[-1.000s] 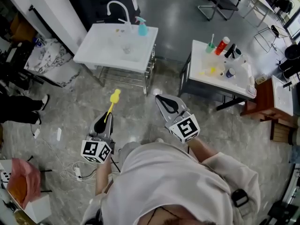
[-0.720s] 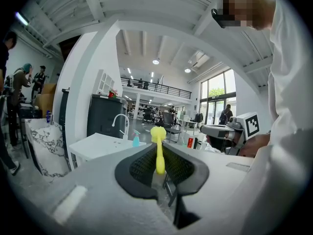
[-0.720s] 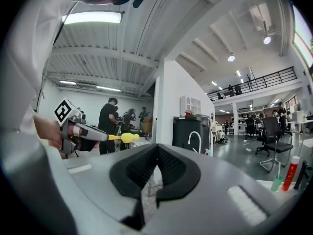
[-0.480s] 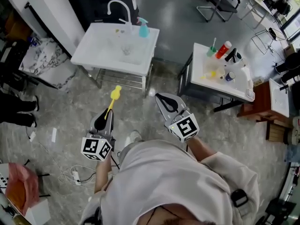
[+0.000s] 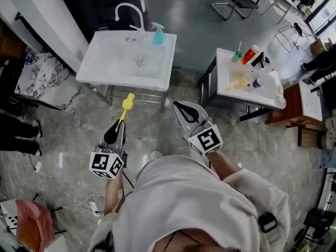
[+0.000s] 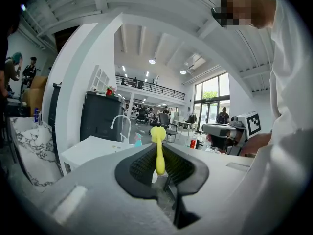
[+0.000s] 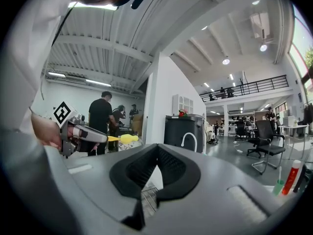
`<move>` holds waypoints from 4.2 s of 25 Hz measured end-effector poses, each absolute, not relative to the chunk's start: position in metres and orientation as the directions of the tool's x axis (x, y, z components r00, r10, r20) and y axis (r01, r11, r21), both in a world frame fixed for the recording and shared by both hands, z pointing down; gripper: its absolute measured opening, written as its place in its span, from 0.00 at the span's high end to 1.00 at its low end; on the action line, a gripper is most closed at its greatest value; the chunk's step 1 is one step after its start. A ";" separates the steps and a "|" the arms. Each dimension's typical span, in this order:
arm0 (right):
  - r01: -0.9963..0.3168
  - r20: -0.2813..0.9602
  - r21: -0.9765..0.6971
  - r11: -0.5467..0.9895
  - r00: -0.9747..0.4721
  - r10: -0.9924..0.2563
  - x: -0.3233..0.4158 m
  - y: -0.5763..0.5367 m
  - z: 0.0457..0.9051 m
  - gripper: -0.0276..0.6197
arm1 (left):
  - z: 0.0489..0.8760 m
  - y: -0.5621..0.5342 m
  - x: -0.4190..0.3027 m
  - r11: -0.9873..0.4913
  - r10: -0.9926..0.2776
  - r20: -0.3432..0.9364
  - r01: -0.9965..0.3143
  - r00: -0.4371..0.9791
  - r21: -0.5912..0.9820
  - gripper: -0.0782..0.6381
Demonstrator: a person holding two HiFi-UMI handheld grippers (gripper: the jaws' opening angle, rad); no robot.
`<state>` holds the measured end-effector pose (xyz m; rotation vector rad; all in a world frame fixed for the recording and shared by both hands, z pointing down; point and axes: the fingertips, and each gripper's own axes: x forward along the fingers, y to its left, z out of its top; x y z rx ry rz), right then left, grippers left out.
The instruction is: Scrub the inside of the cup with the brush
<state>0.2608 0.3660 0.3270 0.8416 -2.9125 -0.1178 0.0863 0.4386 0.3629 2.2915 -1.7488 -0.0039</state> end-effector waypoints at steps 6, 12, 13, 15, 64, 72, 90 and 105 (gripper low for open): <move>-0.528 0.092 0.101 0.843 -0.839 -0.536 0.251 0.340 0.330 0.95 | 0.366 0.413 0.079 -0.248 -0.945 0.159 -0.943 0.285 0.221 0.84; -0.500 0.102 0.073 0.863 -0.857 -0.505 0.241 0.294 0.344 0.95 | 0.372 0.373 0.071 -0.212 -0.952 0.174 -0.952 0.253 0.223 0.84; -0.491 0.103 0.071 0.868 -0.862 -0.496 0.240 0.285 0.344 0.95 | 0.371 0.365 0.070 -0.203 -0.953 0.178 -0.953 0.245 0.223 0.84; -0.478 0.103 0.062 0.876 -0.870 -0.482 0.236 0.262 0.344 0.95 | 0.369 0.345 0.068 -0.193 -0.955 0.183 -0.957 0.234 0.216 0.84; -0.573 0.217 0.062 0.817 -0.791 -0.572 0.037 0.037 0.388 0.95 | 0.421 0.103 -0.099 -0.376 -0.864 0.217 -0.870 0.453 0.320 0.84; -0.519 0.231 0.034 0.854 -0.828 -0.512 0.036 0.002 0.409 0.95 | 0.420 0.076 -0.097 -0.323 -0.885 0.243 -0.900 0.396 0.292 0.84; -0.486 0.312 -0.013 0.874 -0.832 -0.459 0.023 -0.037 0.456 0.95 | 0.434 0.042 -0.113 -0.279 -0.886 0.285 -0.912 0.365 0.301 0.83; -0.481 0.375 -0.009 0.877 -0.814 -0.443 0.011 -0.048 0.478 0.87 | 0.438 0.024 -0.131 -0.302 -0.872 0.293 -0.903 0.391 0.305 0.83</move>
